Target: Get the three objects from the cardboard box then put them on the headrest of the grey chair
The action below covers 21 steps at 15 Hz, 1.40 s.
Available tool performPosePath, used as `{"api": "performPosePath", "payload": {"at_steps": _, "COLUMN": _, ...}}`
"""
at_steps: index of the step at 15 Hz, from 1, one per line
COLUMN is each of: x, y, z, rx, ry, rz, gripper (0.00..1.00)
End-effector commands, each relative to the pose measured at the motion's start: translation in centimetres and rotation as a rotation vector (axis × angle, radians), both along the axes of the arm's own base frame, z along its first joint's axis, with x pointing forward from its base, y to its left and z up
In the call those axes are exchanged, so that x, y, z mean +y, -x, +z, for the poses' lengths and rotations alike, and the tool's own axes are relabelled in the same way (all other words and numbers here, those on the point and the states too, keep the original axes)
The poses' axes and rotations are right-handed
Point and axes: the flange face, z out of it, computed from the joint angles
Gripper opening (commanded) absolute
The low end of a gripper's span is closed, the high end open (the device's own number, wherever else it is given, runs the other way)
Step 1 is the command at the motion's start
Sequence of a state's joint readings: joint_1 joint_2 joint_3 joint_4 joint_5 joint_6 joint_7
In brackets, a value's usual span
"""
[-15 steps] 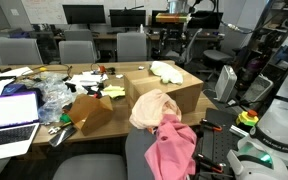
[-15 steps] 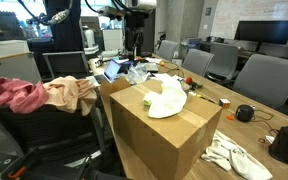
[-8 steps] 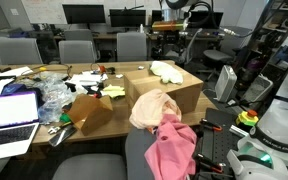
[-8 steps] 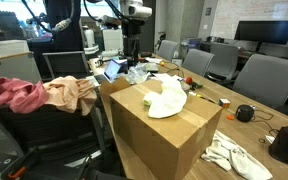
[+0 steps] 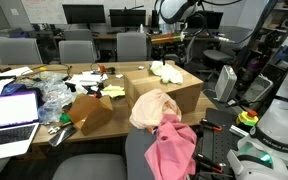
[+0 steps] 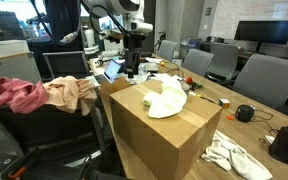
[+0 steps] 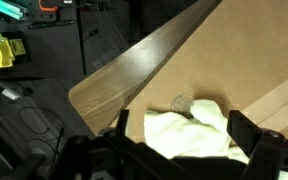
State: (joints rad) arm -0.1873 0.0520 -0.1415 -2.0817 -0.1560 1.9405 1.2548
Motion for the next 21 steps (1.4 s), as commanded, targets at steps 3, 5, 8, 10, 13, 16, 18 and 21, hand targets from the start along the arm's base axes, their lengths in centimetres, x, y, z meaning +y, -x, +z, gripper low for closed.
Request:
{"api": "performPosePath", "payload": {"at_steps": 3, "x": -0.9, "y": -0.7, "z": -2.5, "rx": 0.018, "ry": 0.038, "rz": -0.012, "gripper": 1.0}}
{"api": "performPosePath", "payload": {"at_steps": 5, "x": -1.6, "y": -1.0, "z": -3.4, "rx": 0.004, "ry": 0.068, "rz": -0.023, "gripper": 1.0}}
{"api": "performPosePath", "payload": {"at_steps": 8, "x": -2.6, "y": -1.5, "z": -4.6, "rx": -0.033, "ry": 0.121, "rz": -0.046, "gripper": 1.0}}
{"api": "performPosePath", "payload": {"at_steps": 10, "x": -3.3, "y": -1.6, "z": -5.8, "rx": -0.058, "ry": 0.163, "rz": -0.064, "gripper": 1.0}}
{"api": "performPosePath", "payload": {"at_steps": 13, "x": -3.9, "y": -1.9, "z": -7.8, "rx": -0.087, "ry": 0.208, "rz": -0.085, "gripper": 1.0}}
{"api": "performPosePath", "payload": {"at_steps": 16, "x": -4.2, "y": -2.4, "z": -9.7, "rx": -0.093, "ry": 0.228, "rz": -0.092, "gripper": 1.0}}
{"api": "performPosePath", "payload": {"at_steps": 18, "x": -4.3, "y": -2.8, "z": -10.7, "rx": -0.098, "ry": 0.24, "rz": -0.098, "gripper": 1.0}}
{"api": "performPosePath", "payload": {"at_steps": 21, "x": -4.7, "y": -3.5, "z": -11.9, "rx": -0.121, "ry": 0.279, "rz": -0.116, "gripper": 1.0}}
